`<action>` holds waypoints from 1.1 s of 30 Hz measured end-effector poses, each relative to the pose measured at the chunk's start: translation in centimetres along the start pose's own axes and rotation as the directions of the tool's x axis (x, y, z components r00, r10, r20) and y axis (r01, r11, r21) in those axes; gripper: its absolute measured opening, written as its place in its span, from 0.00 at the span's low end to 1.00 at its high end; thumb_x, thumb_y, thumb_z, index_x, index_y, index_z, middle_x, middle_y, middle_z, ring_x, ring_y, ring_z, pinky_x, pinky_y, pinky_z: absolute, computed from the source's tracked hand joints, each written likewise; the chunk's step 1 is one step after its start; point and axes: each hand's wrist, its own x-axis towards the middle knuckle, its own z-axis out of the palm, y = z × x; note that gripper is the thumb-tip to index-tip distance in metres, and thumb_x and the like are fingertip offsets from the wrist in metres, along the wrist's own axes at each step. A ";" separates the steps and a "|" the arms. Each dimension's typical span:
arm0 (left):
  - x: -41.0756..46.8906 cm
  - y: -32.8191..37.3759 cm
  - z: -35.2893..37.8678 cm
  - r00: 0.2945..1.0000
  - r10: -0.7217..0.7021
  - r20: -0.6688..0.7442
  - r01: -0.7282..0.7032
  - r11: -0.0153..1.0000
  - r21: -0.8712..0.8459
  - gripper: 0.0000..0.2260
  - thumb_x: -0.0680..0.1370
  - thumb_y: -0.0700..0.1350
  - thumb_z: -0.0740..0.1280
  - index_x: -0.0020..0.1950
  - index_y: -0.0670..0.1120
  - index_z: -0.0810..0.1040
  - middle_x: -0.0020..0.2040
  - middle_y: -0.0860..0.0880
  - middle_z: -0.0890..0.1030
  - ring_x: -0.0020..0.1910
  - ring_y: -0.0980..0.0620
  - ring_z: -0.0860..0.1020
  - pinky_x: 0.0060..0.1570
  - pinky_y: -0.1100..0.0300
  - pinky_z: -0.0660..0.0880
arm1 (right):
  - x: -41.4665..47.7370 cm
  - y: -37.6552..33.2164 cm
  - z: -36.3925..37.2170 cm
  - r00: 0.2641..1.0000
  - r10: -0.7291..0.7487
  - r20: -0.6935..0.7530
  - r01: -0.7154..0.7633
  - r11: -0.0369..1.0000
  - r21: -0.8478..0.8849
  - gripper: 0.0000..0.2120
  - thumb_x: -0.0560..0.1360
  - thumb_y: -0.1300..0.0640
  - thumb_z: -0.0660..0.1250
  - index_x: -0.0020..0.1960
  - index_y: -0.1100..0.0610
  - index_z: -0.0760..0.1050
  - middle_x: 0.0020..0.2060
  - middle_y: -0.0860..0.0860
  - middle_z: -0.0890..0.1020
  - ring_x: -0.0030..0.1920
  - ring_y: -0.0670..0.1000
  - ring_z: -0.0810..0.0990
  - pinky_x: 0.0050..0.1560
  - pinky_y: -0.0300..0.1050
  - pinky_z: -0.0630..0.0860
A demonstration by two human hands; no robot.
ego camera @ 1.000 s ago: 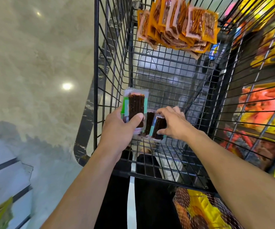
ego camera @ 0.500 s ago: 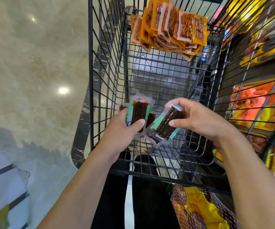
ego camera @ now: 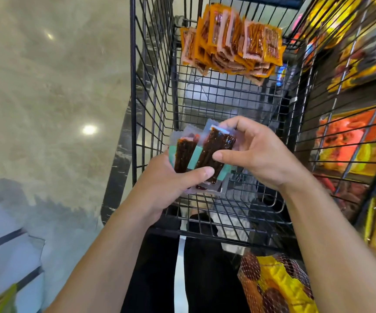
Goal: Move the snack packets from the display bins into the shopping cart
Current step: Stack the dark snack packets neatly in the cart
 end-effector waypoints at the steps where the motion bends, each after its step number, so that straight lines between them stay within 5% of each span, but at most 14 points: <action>1: -0.2 0.1 -0.2 1.000 -0.003 0.014 0.003 1.000 -0.014 0.08 0.76 0.48 0.79 0.52 0.60 0.86 0.50 0.54 0.89 0.51 0.57 0.87 0.48 0.63 0.82 | 0.0 0.0 0.4 1.000 -0.001 0.009 0.000 0.999 0.046 0.20 0.69 0.67 0.76 0.59 0.63 0.76 0.52 0.60 0.84 0.52 0.56 0.84 0.55 0.52 0.83; 6: -1.0 0.3 -0.5 1.000 -0.005 -0.003 0.004 0.994 -0.108 0.09 0.78 0.44 0.77 0.53 0.58 0.87 0.51 0.51 0.89 0.52 0.53 0.88 0.55 0.52 0.82 | 0.1 -0.7 1.4 0.999 -0.039 -0.016 0.040 0.999 0.031 0.21 0.67 0.63 0.78 0.59 0.60 0.79 0.55 0.57 0.85 0.55 0.59 0.85 0.57 0.58 0.83; 9: -1.5 0.8 -0.6 0.997 0.027 -0.069 -0.034 0.993 -0.115 0.09 0.78 0.43 0.77 0.52 0.57 0.87 0.50 0.52 0.89 0.51 0.53 0.88 0.54 0.52 0.83 | 0.1 -1.3 1.6 0.993 -0.094 -0.067 0.086 0.990 -0.113 0.24 0.67 0.57 0.82 0.61 0.57 0.81 0.54 0.53 0.86 0.54 0.54 0.85 0.56 0.56 0.84; 12: -2.4 1.8 -0.9 0.988 0.108 -0.107 -0.121 0.985 -0.125 0.08 0.76 0.45 0.78 0.54 0.55 0.88 0.51 0.52 0.89 0.52 0.53 0.88 0.52 0.55 0.85 | 0.3 -1.2 1.3 0.986 -0.111 -0.121 0.109 0.994 -0.023 0.24 0.69 0.49 0.81 0.62 0.53 0.81 0.56 0.54 0.84 0.56 0.58 0.83 0.59 0.58 0.82; 15: -3.4 3.0 -2.2 0.967 0.189 -0.172 -0.214 0.967 -0.137 0.11 0.71 0.49 0.78 0.53 0.56 0.88 0.51 0.53 0.89 0.51 0.51 0.88 0.49 0.59 0.85 | 1.1 0.0 0.8 0.984 -0.037 -0.176 0.054 0.994 0.093 0.24 0.75 0.43 0.74 0.65 0.56 0.79 0.57 0.60 0.83 0.57 0.59 0.83 0.58 0.57 0.82; 17: -4.0 3.7 -3.5 0.942 0.228 -0.245 -0.270 0.950 -0.156 0.11 0.71 0.47 0.79 0.52 0.56 0.88 0.51 0.52 0.90 0.50 0.49 0.89 0.48 0.58 0.85 | 2.1 1.9 0.4 0.979 0.041 -0.200 -0.051 0.998 -0.044 0.22 0.76 0.44 0.72 0.66 0.54 0.79 0.55 0.53 0.85 0.56 0.51 0.85 0.59 0.54 0.83; 20: -4.4 4.2 -5.2 0.899 0.268 -0.346 -0.326 0.938 -0.119 0.10 0.70 0.47 0.79 0.49 0.59 0.89 0.49 0.52 0.90 0.49 0.49 0.89 0.49 0.55 0.85 | 3.6 5.7 0.4 0.972 0.157 -0.173 -0.217 0.885 -0.413 0.21 0.79 0.50 0.72 0.70 0.47 0.76 0.61 0.41 0.82 0.61 0.42 0.81 0.69 0.53 0.77; 25: -3.9 3.5 -6.3 0.871 0.225 -0.436 -0.298 0.949 -0.105 0.10 0.69 0.48 0.80 0.48 0.59 0.89 0.48 0.52 0.90 0.48 0.49 0.89 0.50 0.54 0.85 | 5.4 10.8 1.2 0.925 0.363 -0.115 -0.310 0.542 -0.781 0.38 0.78 0.49 0.73 0.82 0.49 0.59 0.77 0.51 0.67 0.75 0.57 0.64 0.77 0.58 0.64; 29: -3.7 3.3 -6.1 0.869 0.240 -0.432 -0.312 0.945 -0.102 0.11 0.72 0.43 0.81 0.47 0.60 0.89 0.48 0.53 0.90 0.48 0.51 0.89 0.45 0.62 0.84 | 5.3 12.8 1.3 0.932 0.334 -0.141 -0.296 0.478 -0.827 0.36 0.76 0.52 0.76 0.80 0.50 0.64 0.70 0.49 0.68 0.68 0.55 0.63 0.73 0.57 0.64; 33: -3.7 3.5 -5.9 0.864 0.251 -0.437 -0.329 0.938 -0.111 0.09 0.69 0.48 0.79 0.45 0.62 0.89 0.48 0.54 0.89 0.47 0.53 0.89 0.44 0.65 0.83 | 5.3 13.0 0.7 0.942 0.284 -0.180 -0.301 0.473 -0.828 0.24 0.73 0.50 0.79 0.64 0.44 0.73 0.55 0.44 0.70 0.60 0.51 0.64 0.60 0.53 0.66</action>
